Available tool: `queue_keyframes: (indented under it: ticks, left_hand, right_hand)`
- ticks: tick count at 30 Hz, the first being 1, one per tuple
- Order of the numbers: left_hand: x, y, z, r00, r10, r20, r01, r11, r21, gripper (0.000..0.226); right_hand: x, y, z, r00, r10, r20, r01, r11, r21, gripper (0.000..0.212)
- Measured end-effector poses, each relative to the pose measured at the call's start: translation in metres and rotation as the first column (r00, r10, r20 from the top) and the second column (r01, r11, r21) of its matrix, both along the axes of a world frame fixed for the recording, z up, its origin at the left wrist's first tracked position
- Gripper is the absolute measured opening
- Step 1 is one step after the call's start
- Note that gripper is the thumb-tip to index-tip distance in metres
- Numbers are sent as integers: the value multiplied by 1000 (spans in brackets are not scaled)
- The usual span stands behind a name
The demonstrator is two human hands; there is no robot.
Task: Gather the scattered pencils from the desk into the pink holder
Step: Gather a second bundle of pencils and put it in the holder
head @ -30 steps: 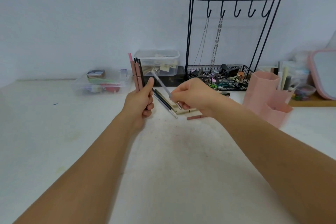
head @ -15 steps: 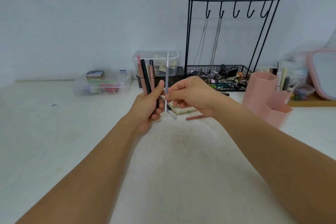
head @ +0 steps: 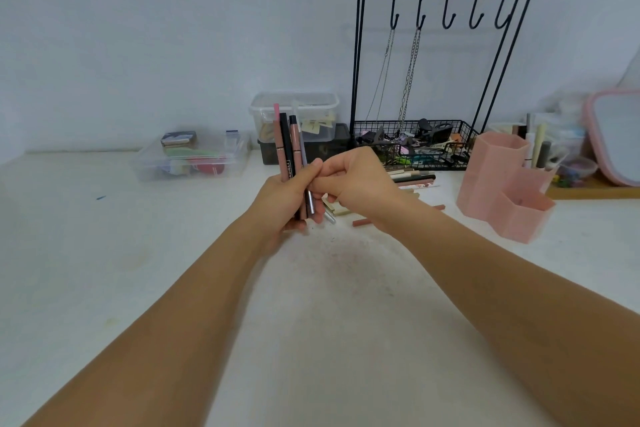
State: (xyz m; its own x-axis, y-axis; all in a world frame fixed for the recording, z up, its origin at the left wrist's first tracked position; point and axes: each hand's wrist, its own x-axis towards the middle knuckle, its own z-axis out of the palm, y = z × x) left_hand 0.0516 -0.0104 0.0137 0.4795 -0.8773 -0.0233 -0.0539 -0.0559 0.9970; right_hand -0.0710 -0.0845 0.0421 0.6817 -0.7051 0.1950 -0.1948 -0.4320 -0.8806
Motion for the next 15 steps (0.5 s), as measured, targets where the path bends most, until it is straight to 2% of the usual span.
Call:
queue_keyframes:
  ticks: [5, 7, 9, 11, 13, 15]
  left_hand:
    - [2, 0, 2, 998, 67, 8, -66, 997, -51, 39]
    - [7, 0, 3, 988, 150, -49, -154, 983, -97, 33]
    - [13, 1, 5, 963, 238, -125, -251, 962, -104, 32]
    - [20, 2, 6, 937, 306, -167, -320, 945, -66, 30]
    - [25, 2, 6, 928, 336, -162, -340, 940, 4, 25]
    - [26, 2, 4, 929, 339, -148, -336, 941, 48, 22]
  right_hand:
    - [4, 4, -1, 999, 1, 32, -2, 999, 35, 4]
    - [6, 1, -1, 997, -83, -3, 83, 996, -23, 9]
    - [5, -6, -5, 979, -156, -130, 128, 971, -201, 13]
    - [4, -9, -10, 935, -170, -312, 55, 937, -344, 16]
    - [4, -10, -17, 882, -200, -427, 23, 923, -384, 24]
    - [6, -9, -21, 848, -249, -468, 33, 906, -422, 27]
